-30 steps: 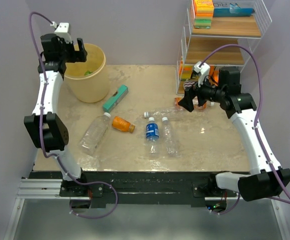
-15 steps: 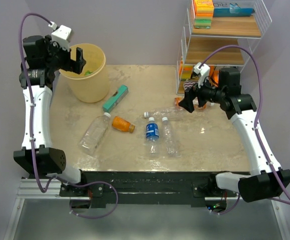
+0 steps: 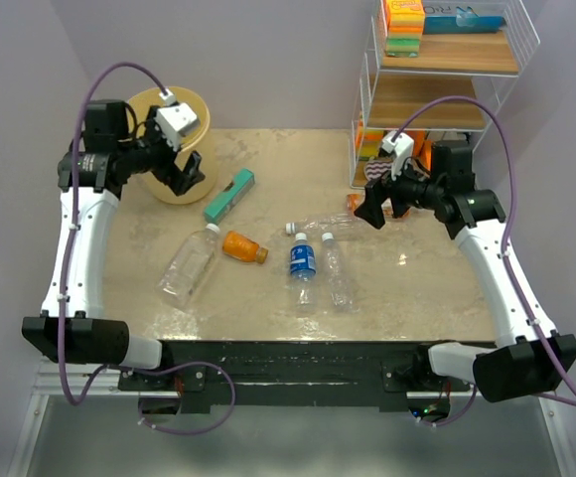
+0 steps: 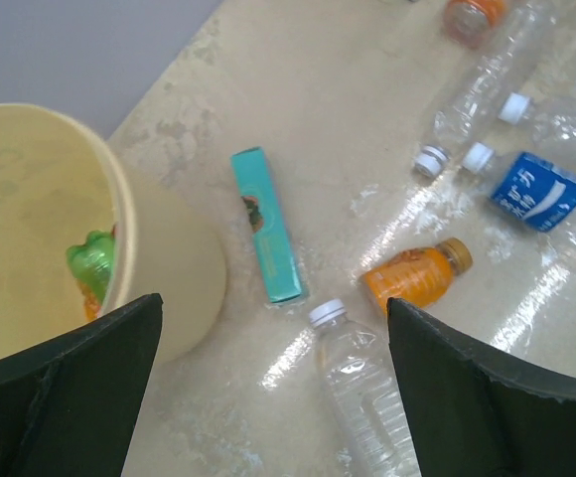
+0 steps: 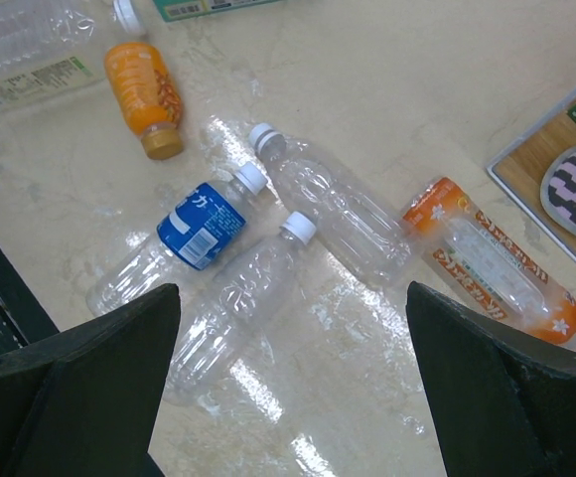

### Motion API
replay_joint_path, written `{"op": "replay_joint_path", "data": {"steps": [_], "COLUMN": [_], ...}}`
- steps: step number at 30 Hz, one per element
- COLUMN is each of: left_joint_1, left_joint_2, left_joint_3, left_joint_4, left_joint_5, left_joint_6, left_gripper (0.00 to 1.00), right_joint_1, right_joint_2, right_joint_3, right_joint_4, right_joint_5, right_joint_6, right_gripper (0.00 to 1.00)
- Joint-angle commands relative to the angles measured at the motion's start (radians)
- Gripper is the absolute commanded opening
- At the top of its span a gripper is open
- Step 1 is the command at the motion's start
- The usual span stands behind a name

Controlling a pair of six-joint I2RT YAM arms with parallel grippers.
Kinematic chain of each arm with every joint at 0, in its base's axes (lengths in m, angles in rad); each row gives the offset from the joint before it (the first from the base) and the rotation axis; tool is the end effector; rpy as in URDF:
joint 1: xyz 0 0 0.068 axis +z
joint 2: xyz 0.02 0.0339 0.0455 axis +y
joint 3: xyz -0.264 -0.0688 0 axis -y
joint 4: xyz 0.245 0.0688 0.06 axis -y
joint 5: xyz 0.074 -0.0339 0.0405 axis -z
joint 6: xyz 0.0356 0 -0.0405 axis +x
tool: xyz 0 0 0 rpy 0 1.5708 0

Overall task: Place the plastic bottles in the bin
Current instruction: Pick up the plastic bottle at the center of the board.

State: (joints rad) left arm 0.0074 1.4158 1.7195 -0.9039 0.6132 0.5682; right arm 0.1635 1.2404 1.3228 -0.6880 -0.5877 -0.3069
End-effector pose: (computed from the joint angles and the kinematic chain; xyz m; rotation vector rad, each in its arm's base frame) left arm 0.2803 -0.0184 0.4466 0.8907 1.8637 -0.3135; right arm 0.2521 0.0616 0.3842 -0.8076 1.9511 0.5512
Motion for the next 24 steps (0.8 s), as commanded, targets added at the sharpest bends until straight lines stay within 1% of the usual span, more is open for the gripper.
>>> {"op": "replay_joint_path", "data": {"steps": [1, 5, 9, 13, 20, 24], "left_joint_1": [-0.122, -0.161, -0.21, -0.282, -0.385, -0.428], "left_joint_2": [-0.049, -0.041, -0.025, -0.009, 0.035, 0.078], "left_joint_3": [-0.053, -0.069, -0.074, -0.087, -0.139, -0.208], "left_joint_4": [-0.058, -0.058, -0.076, -0.084, -0.072, -0.05], "left_joint_5": [-0.013, -0.013, -0.021, -0.053, -0.17, -0.227], "left_joint_6": [0.124, 0.131, 0.174, 0.214, 0.33, 0.415], "left_gripper": [0.99, 0.99, 0.99, 0.99, 0.99, 0.99], "right_joint_1": [-0.002, -0.002, -0.001, -0.002, -0.005, -0.013], "right_joint_2": [-0.048, -0.073, -0.098, -0.111, -0.105, -0.094], "right_joint_3": [-0.019, -0.068, -0.132, -0.169, -0.217, -0.224], "right_joint_4": [0.016, 0.036, 0.062, 0.079, 0.125, 0.137], "right_joint_5": [0.031, 0.055, 0.071, 0.078, 0.109, 0.112], "right_joint_6": [-0.027, -0.035, -0.037, -0.043, -0.055, -0.052], "right_gripper": [0.99, 0.99, 0.99, 0.99, 0.99, 0.99]}}
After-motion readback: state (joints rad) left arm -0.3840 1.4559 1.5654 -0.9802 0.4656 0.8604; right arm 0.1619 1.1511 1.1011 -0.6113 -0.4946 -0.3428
